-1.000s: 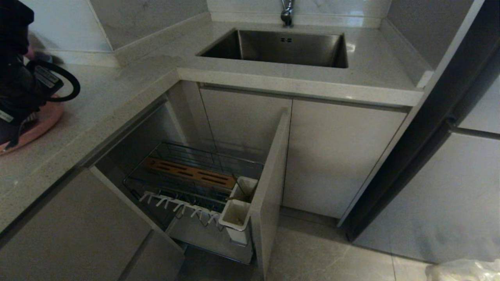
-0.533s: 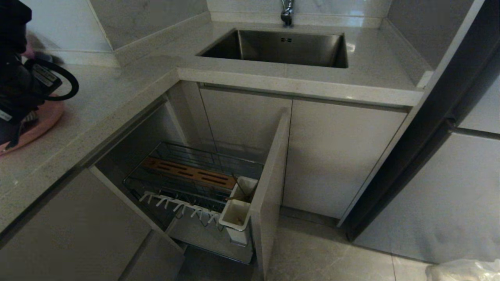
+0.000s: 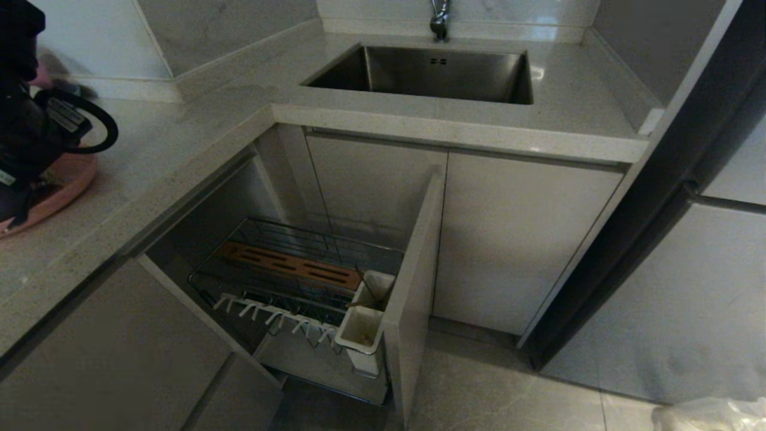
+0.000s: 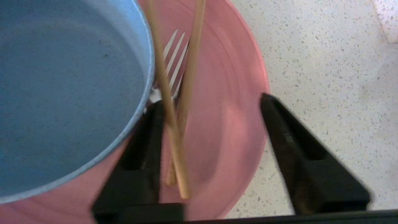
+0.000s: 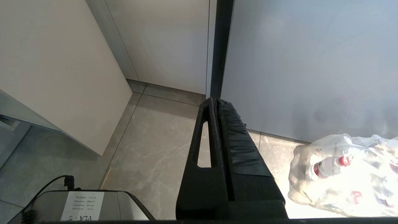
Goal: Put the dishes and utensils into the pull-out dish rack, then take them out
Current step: Take the chopsticks out of the cupboard, then close the cupboard
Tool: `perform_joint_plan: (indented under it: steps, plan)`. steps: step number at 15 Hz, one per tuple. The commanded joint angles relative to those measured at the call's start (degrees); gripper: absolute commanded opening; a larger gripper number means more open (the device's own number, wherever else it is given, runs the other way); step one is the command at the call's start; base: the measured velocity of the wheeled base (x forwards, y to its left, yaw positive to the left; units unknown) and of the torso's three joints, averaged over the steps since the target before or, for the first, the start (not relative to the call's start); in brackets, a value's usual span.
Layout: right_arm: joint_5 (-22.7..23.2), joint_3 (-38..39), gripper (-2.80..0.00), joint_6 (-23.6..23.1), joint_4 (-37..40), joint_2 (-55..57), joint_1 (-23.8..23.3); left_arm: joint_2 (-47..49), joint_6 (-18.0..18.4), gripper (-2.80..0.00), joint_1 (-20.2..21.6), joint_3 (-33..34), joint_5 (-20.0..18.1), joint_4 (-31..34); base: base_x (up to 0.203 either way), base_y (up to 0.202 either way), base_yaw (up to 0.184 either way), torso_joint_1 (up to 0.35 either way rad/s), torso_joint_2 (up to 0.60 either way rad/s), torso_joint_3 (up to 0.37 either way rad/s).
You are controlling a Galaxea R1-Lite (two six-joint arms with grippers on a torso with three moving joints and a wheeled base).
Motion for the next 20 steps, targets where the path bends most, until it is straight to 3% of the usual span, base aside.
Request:
perform_joint_plan:
  steps: [1, 11, 14, 15, 20]
  plan:
    - [0.0, 0.0, -2.8, -0.1, 0.1, 0.0, 0.0, -0.2, -0.3, 0.0, 0.0, 0.0, 0.2, 0.2, 0.0, 0.0, 0.0, 0.0, 0.0, 0.0]
    - [0.0, 0.0, -2.8, 0.0, 0.1, 0.0, 0.0, -7.9, -0.8, 0.0, -1.8, 0.4, -1.1, 0.3, 0.0, 0.0, 0.0, 0.0, 0.0, 0.0]
    - [0.0, 0.0, -2.8, -0.1, 0.1, 0.0, 0.0, -10.5, -0.7, 0.0, -3.5, 1.9, -3.6, 0.5, 0.0, 0.0, 0.0, 0.0, 0.0, 0.0]
    - [0.0, 0.0, -2.8, 0.0, 0.1, 0.0, 0.0, -11.8, -0.6, -2.8, -4.6, 2.7, -3.9, 0.5, 0.0, 0.0, 0.0, 0.0, 0.0, 0.0]
    - [0.0, 0.0, -2.8, 0.0, 0.1, 0.0, 0.0, -17.5, -0.6, -2.8, -11.4, 5.8, -5.7, 0.5, 0.0, 0.0, 0.0, 0.0, 0.0, 0.0]
